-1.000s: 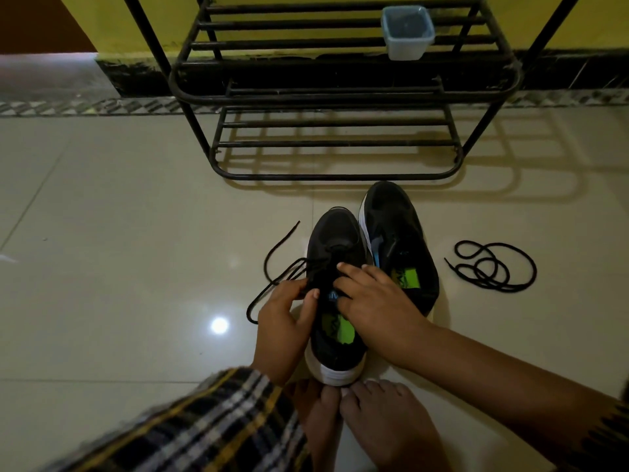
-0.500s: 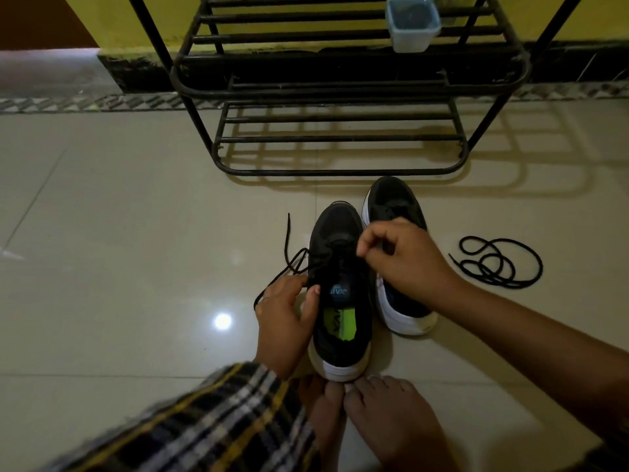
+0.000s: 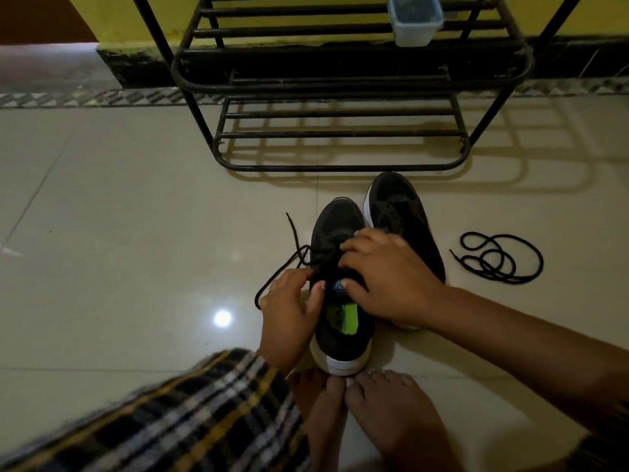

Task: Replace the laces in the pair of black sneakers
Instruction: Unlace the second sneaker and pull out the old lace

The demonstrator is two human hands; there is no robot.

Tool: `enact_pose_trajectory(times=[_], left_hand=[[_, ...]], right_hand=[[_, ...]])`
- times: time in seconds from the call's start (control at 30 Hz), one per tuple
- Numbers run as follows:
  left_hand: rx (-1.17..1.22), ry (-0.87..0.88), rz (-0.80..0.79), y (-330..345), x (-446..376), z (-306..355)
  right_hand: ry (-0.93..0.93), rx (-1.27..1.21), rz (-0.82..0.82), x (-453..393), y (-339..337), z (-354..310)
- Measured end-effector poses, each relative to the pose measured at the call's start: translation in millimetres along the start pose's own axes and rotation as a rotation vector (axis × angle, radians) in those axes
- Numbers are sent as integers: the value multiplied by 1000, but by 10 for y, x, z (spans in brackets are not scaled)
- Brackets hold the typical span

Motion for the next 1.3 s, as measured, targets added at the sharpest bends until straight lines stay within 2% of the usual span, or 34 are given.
enact_pose_trajectory(times=[0.1, 0.37, 0.77, 0.9, 0.97, 1.07, 1.13, 1.2, 1.23, 1.3], left_hand=[[14, -31, -21, 19, 2, 44], [53, -26, -46, 12, 2, 55], [84, -39, -40, -1, 10, 23], [82, -43, -55, 5, 9, 2], [88, -46, -56, 5, 10, -8], [84, -44, -57, 7, 8, -12], [88, -48, -57, 10, 7, -13], [104, -56, -56, 11, 10, -15], [111, -58, -53, 10, 10, -15], [120, -62, -49, 18, 15, -12]], right_hand=[[-44, 172, -125, -86, 92, -100], [18, 82, -191, -76, -16, -53], [318, -37, 44, 12, -405, 357], [482, -40, 101, 48, -477, 548], [572, -33, 106, 61, -476, 647], [682, -44, 29, 82, -436, 783], [706, 32, -62, 135, -417, 817], [675, 233, -151, 185, -414, 766], [637, 316, -137, 196, -415, 705], [486, 419, 13, 174, -429, 508]])
Point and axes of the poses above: each hand's wrist, its own x-axis away from the middle knuckle, its own y-axis out of the palm, z = x × y, the point moved 3 cm from there along -x, towards the middle knuckle, and after that the axes turned 5 degrees about -z, right-handed, at the moved point
